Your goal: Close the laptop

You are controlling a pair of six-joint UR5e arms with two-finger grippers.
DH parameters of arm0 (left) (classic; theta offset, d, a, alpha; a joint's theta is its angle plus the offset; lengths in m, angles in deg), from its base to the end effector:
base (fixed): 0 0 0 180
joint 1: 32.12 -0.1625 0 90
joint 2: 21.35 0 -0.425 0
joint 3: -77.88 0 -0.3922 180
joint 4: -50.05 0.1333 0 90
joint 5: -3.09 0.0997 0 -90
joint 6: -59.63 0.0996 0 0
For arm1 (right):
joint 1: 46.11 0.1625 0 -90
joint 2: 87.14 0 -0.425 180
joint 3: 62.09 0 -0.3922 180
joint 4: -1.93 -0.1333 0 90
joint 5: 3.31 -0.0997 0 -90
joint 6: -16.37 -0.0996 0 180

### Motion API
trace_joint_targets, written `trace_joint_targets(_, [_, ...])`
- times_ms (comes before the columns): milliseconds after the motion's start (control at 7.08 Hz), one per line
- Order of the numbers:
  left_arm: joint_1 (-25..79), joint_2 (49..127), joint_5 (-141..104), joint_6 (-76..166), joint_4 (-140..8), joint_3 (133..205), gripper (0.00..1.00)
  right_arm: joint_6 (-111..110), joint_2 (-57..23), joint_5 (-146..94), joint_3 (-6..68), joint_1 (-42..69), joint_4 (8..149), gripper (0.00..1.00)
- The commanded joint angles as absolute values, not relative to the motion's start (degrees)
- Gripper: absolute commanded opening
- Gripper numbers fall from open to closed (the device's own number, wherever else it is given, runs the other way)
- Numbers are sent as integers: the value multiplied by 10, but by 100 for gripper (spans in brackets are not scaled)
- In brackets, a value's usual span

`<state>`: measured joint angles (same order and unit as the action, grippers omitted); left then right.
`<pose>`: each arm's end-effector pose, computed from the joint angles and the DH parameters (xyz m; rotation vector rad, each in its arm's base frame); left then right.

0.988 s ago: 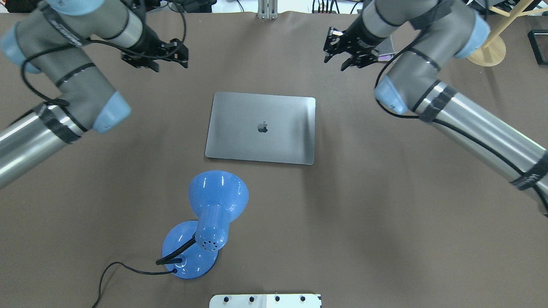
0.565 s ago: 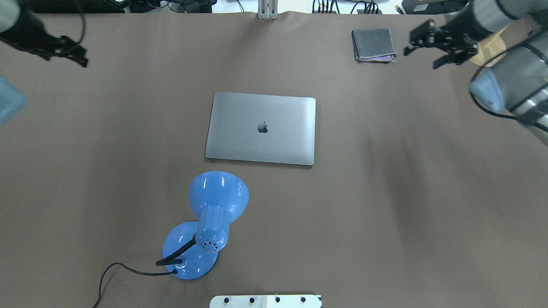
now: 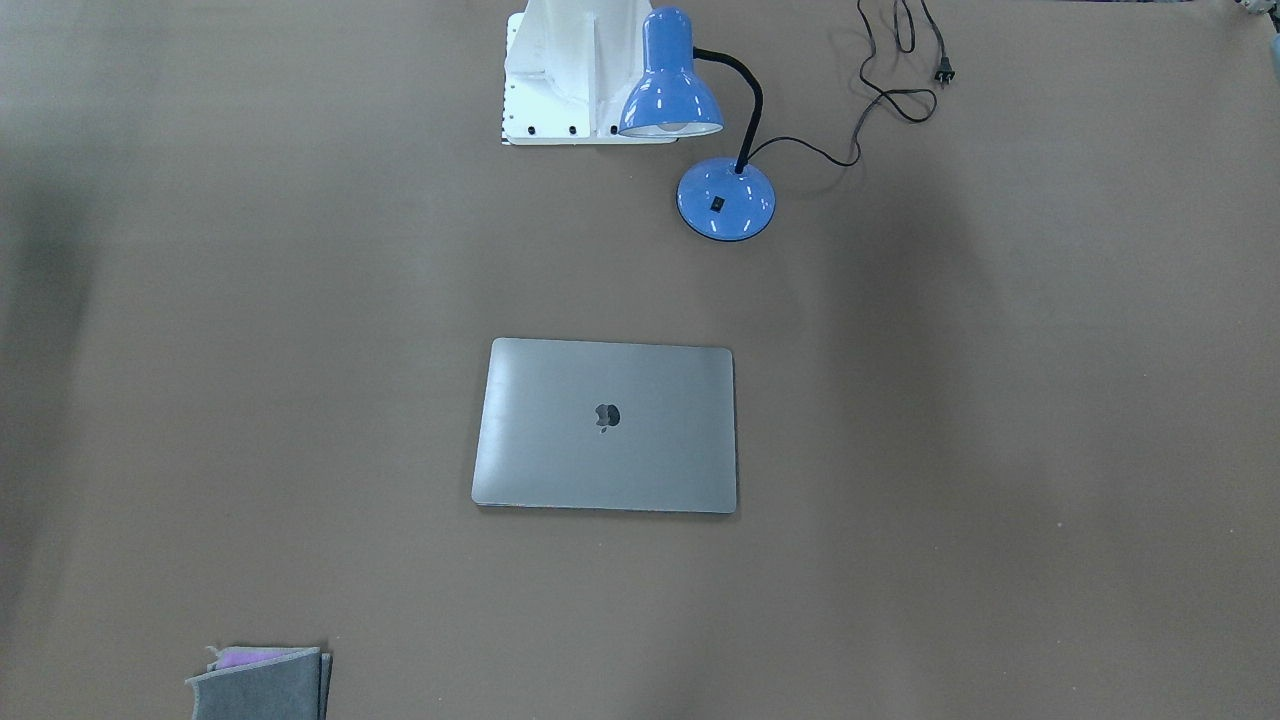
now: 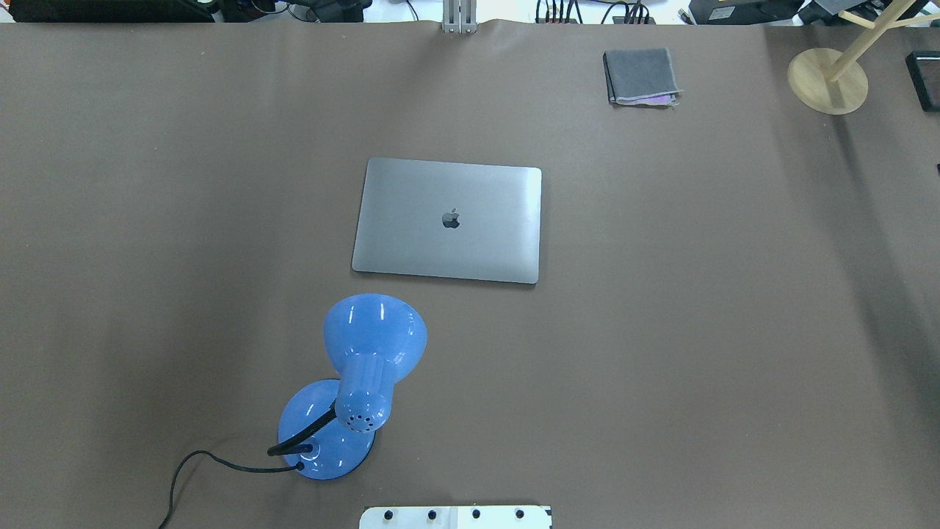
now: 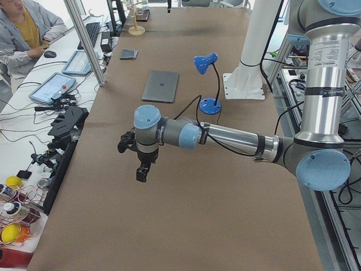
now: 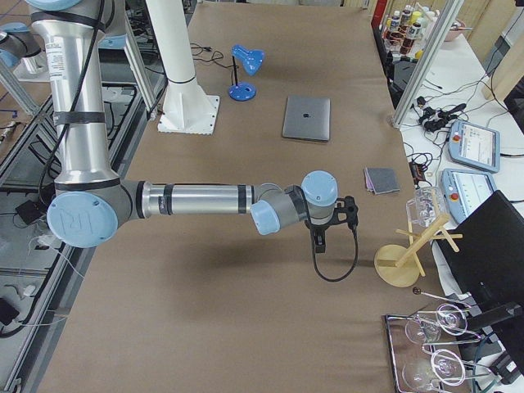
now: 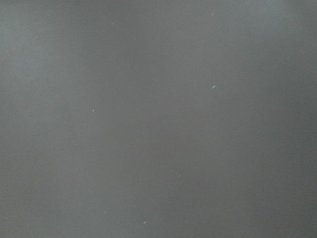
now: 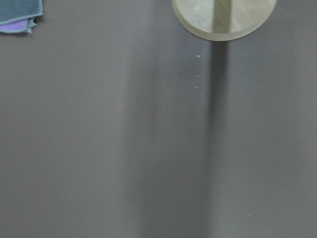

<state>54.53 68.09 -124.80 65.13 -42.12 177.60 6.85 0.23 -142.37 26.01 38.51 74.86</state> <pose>-0.0430 -0.4996 0.5825 0.2032 0.6566 0.2137 0.0084 -0.5297 0.6137 0.1787 -0.8793 -0.0656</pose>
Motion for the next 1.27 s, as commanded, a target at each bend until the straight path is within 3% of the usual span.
trace_joint_targets(0, [574,670,-1257,683,-381,1768,99,200,-15,-1382,263,429,851,100])
trace_joint_targets(1129, [574,662,-1307,676,-370,1775,99,194,-10,-1363,250,407,846,100])
